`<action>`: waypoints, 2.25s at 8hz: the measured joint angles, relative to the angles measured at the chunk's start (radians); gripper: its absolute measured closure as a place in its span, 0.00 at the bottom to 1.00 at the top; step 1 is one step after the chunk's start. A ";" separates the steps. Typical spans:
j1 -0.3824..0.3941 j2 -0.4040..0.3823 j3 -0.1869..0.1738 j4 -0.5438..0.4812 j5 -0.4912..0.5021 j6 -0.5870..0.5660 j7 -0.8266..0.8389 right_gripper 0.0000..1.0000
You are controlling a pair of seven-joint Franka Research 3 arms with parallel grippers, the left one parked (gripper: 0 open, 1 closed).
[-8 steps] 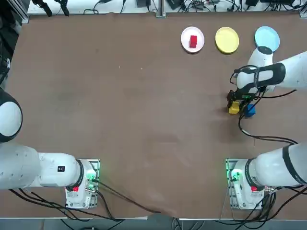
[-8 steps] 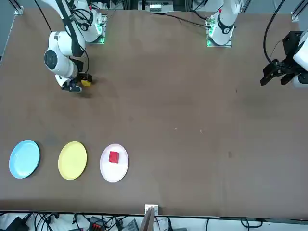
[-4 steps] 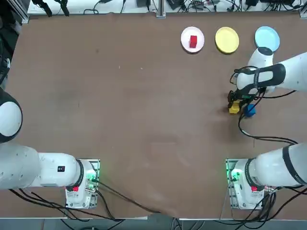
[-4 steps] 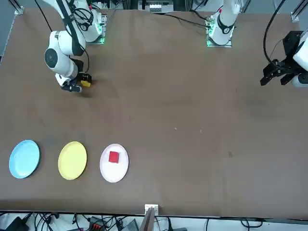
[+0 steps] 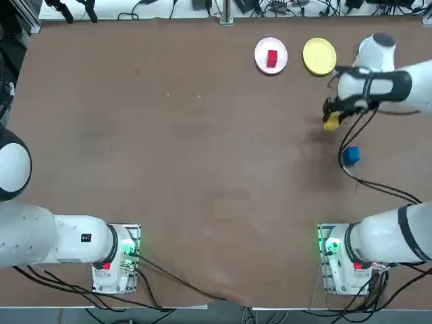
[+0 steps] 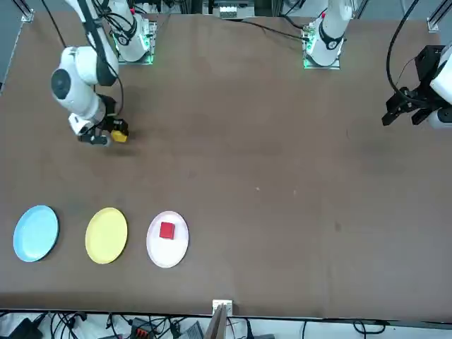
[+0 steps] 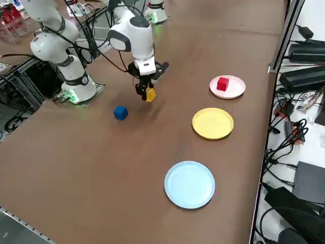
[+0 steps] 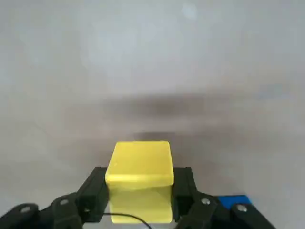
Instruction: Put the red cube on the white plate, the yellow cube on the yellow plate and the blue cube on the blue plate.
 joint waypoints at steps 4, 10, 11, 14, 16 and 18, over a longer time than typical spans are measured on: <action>-0.029 0.242 -0.003 0.539 -0.001 -0.308 0.000 0.32; -0.047 0.695 -0.008 1.061 -0.065 -0.321 -0.009 0.32; -0.046 0.732 -0.007 1.117 -0.065 -0.302 -0.013 0.32; -0.041 0.795 -0.005 1.163 -0.065 -0.233 -0.016 0.32; -0.035 0.837 -0.001 1.165 -0.066 -0.219 -0.016 0.32; -0.017 0.859 -0.001 1.166 -0.066 -0.200 -0.016 0.32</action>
